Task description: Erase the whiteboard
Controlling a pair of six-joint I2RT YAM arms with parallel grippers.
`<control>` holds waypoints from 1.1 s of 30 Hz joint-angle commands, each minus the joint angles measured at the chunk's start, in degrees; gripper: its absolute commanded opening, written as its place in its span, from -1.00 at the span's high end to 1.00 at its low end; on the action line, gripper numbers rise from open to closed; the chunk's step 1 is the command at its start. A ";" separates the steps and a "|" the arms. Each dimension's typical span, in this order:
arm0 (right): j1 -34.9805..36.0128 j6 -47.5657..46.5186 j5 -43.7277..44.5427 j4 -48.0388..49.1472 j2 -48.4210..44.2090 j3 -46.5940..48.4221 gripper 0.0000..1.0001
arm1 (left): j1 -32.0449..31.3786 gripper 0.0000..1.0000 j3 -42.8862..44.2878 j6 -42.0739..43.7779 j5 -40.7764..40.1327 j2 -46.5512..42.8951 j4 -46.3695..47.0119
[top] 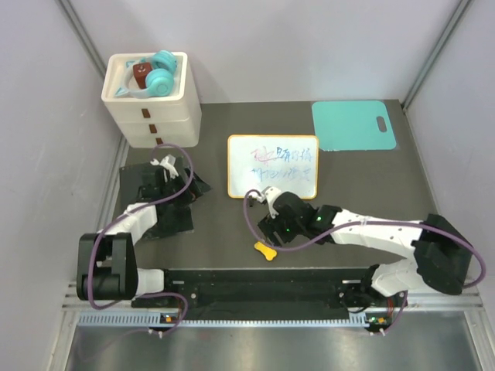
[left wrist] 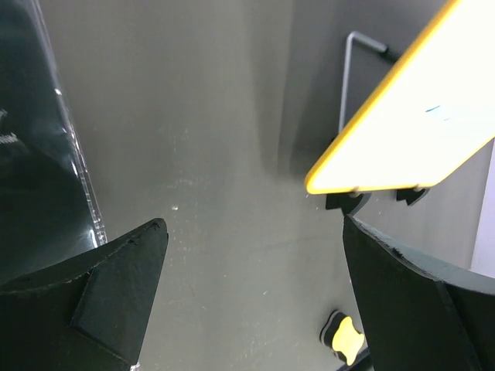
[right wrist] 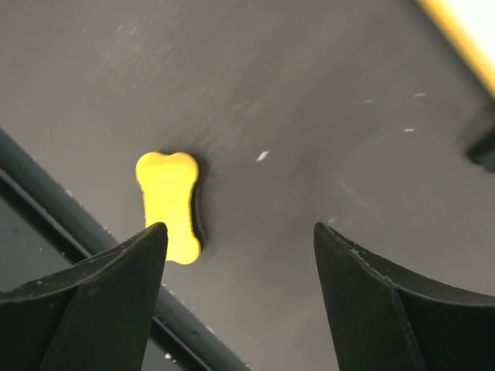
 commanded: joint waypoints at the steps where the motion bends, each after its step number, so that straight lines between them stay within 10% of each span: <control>1: 3.36 -0.12 -1.94 -2.93 5.21 5.91 -0.50 | 0.15 -0.98 2.21 -0.16 4.07 2.93 1.01; 22: 9.43 1.81 -0.90 -7.59 18.58 13.03 -0.25 | 0.24 -0.98 2.12 0.54 3.63 2.58 -0.40; 33: 9.87 5.93 11.02 -11.11 19.47 14.00 0.77 | 0.32 -0.98 -1.12 -0.76 12.57 3.37 10.29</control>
